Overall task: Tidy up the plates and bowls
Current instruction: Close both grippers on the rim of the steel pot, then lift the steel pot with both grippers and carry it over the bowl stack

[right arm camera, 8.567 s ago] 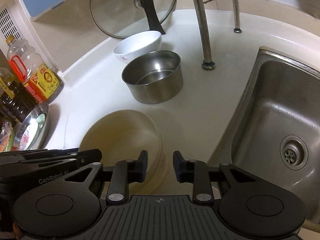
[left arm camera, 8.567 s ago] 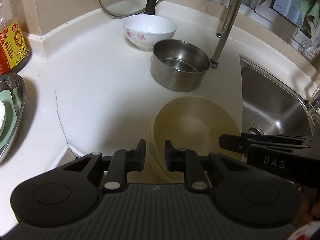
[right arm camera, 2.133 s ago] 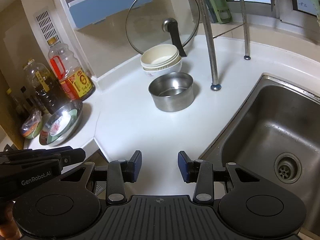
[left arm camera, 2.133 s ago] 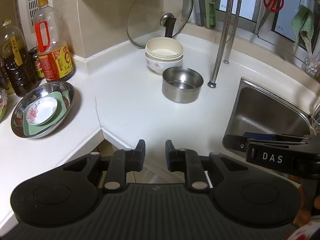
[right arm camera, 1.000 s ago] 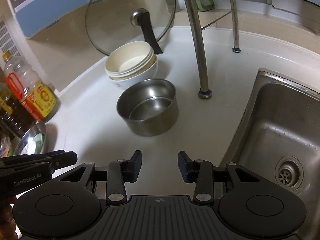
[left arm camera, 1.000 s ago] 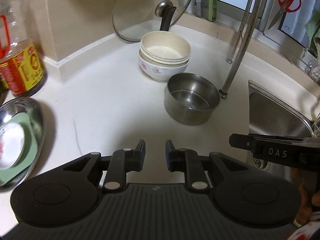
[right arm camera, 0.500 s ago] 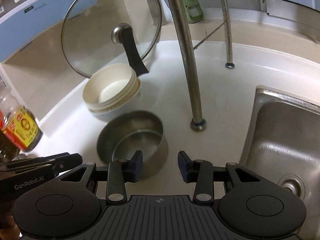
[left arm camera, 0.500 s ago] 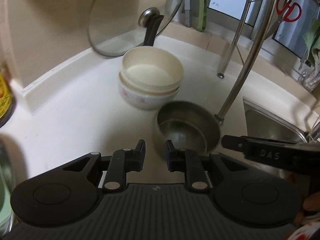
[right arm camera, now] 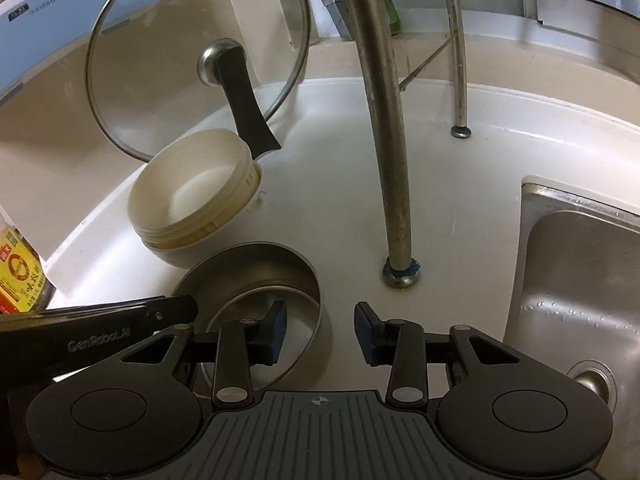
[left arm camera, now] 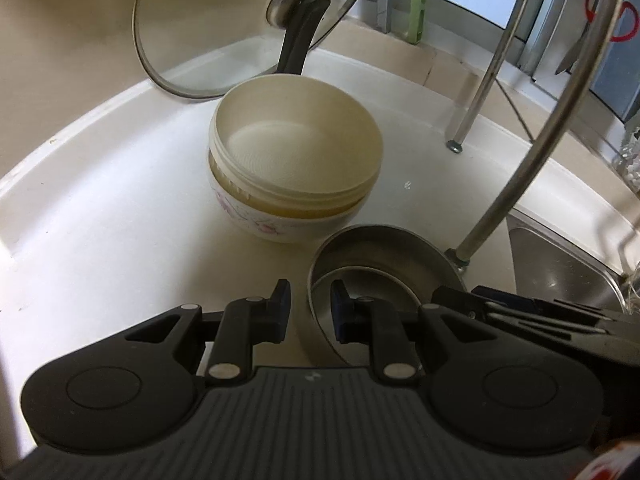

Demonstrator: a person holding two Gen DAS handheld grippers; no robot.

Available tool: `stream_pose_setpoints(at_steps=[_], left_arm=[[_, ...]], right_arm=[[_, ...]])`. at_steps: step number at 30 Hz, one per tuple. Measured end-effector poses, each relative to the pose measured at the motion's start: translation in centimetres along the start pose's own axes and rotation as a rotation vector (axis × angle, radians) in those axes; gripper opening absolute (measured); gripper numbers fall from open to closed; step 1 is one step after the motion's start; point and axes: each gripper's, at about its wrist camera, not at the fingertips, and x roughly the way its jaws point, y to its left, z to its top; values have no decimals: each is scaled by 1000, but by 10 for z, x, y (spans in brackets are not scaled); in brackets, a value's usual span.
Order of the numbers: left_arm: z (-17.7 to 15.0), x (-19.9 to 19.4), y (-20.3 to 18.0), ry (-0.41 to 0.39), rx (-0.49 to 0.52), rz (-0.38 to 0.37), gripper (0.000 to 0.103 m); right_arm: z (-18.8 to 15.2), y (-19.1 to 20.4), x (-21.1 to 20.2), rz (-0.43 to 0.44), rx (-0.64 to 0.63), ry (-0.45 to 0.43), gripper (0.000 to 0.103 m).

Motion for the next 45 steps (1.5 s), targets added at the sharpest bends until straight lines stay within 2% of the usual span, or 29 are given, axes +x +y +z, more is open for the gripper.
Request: stream_pose_setpoints(at_steps=[2,7,16,22,29,36,45], left_arm=[[1,3,1,10,-2,-6,18],[0,5,1,20,4,-23,9],[-3,3,-3,19,20,-16,7],[-7,-11,-7,9,24,-24,7],[-3,-44,-12,-53,27,-43,7],[15,-71,-12,-128,30,-46,7],[45,-83,-3,-200,23,-17,7]], right_arm=[[0,0,3,-1,1,8,22],[0,-1,4,4,16,10,8],[1,0,3,-4,12,14,7],[2,-2,-15,10,25,-10,5],[9,3,-44,40,27,-52,5],[30,14,-64,72,3,-109,5],[68,31,-59,116,-10,-152,5]])
